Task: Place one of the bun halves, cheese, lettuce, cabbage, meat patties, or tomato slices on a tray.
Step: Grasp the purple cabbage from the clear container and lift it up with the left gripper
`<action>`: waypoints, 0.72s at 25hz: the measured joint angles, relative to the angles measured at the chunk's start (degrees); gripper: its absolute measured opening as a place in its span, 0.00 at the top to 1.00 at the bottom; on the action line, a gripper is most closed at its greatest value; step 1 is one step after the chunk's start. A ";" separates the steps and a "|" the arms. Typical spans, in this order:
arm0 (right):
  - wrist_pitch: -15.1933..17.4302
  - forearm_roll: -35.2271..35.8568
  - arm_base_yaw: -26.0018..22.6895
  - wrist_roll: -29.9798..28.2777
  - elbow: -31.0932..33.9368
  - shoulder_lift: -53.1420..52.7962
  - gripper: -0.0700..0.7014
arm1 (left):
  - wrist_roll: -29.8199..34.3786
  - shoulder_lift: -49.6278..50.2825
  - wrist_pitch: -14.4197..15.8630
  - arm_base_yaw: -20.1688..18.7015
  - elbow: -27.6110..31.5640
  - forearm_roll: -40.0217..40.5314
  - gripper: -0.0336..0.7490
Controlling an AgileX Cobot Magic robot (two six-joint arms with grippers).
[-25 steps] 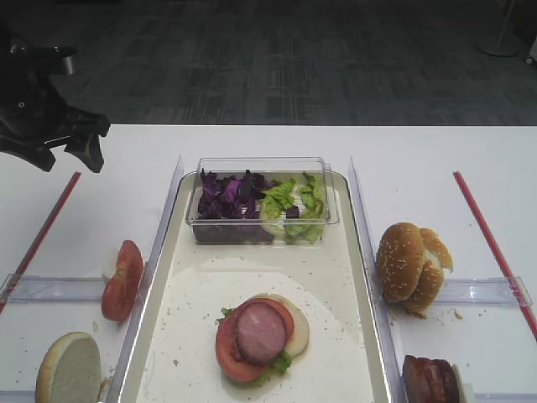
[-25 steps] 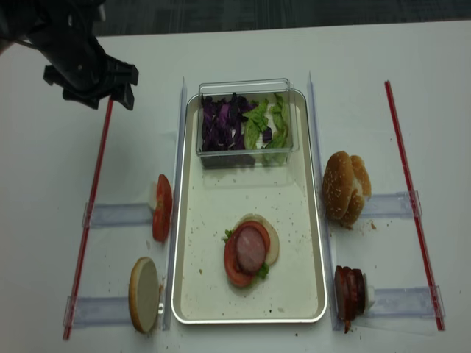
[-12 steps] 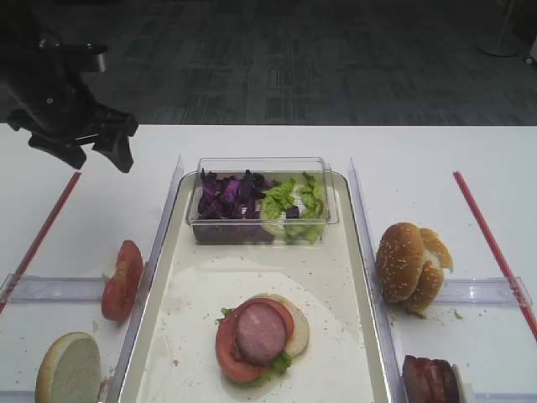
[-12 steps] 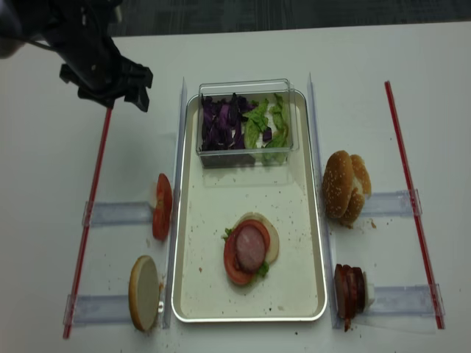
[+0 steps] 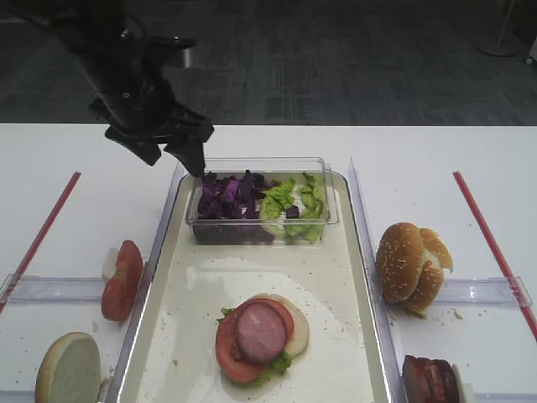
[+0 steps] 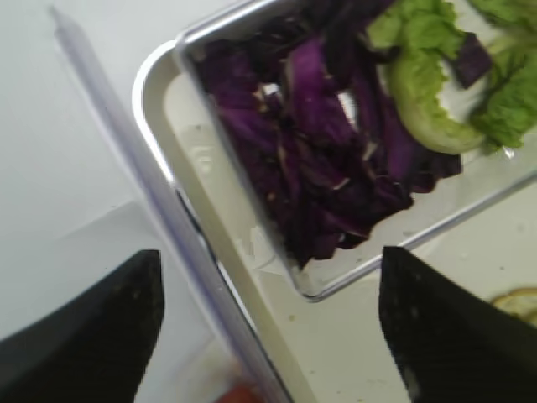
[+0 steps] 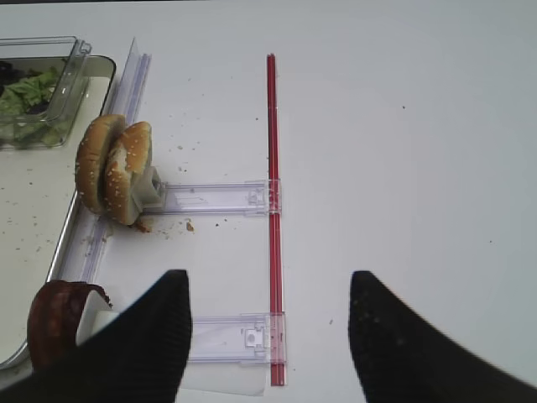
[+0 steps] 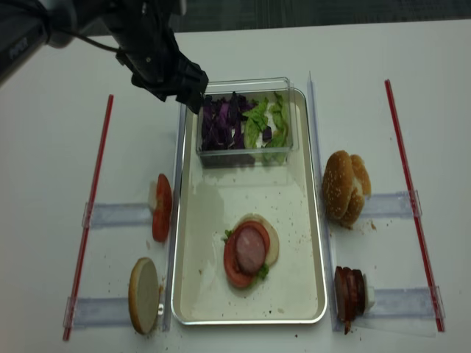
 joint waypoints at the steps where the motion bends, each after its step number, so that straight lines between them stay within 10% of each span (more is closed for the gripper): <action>1: 0.00 0.00 0.00 0.00 0.00 0.00 0.33 | 0.00 0.00 0.00 -1.03 0.00 0.00 0.33; 18: 0.00 0.00 0.00 0.31 0.00 0.00 0.33 | 0.41 1.24 -2.09 -8.84 -0.24 1.94 0.33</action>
